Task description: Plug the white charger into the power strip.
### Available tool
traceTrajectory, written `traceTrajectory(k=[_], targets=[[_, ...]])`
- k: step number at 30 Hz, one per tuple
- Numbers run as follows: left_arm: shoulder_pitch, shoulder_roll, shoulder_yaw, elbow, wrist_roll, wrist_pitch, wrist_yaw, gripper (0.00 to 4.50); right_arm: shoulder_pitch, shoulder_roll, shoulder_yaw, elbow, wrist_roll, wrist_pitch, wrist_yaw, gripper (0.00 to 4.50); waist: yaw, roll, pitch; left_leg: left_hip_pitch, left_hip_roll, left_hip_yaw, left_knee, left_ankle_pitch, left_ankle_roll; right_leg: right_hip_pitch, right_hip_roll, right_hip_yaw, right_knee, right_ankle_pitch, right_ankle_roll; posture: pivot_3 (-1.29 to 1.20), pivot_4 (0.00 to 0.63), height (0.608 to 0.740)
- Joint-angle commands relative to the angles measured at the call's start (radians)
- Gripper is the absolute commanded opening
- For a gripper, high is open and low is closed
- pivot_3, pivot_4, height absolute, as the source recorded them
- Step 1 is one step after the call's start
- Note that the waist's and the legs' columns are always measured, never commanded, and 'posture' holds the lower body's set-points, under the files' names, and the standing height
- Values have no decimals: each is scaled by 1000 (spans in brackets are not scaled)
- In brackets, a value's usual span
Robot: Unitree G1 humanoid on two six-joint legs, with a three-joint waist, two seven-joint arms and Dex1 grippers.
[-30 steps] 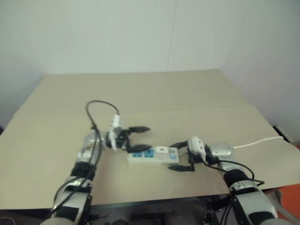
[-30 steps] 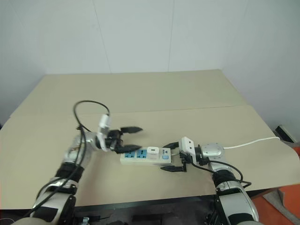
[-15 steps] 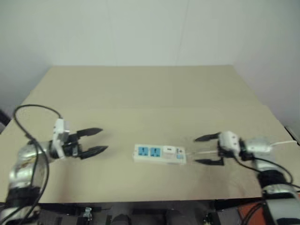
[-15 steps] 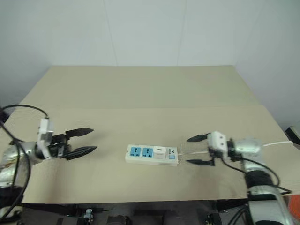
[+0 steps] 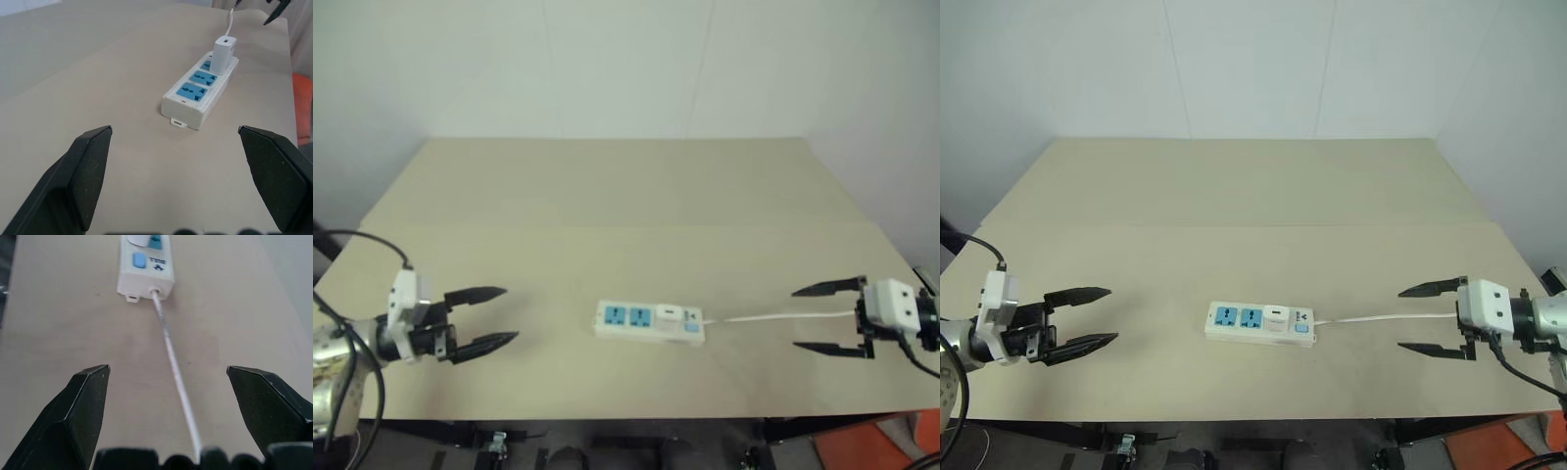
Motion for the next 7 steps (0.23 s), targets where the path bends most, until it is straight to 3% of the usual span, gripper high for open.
traceTrajectory(k=[1, 7], targets=[[-31, -1, -8, -9, -9, -8, 11, 4500, 40, -27, -66, -79, 24, 42, -29, 4462, -1, 0, 0, 0, 0, 0, 0, 0, 0, 0, 0, 0, 0, 0, 0, 0, 150, 740], [-95, 2, -45, 38, 5, -23, -9, 4500, 122, -38, -135, -147, 25, 69, -60, 4462, -1, 0, 0, 0, 0, 0, 2, 0, 0, 0, 0, 0, 0, -2, 4, 0, 150, 740]])
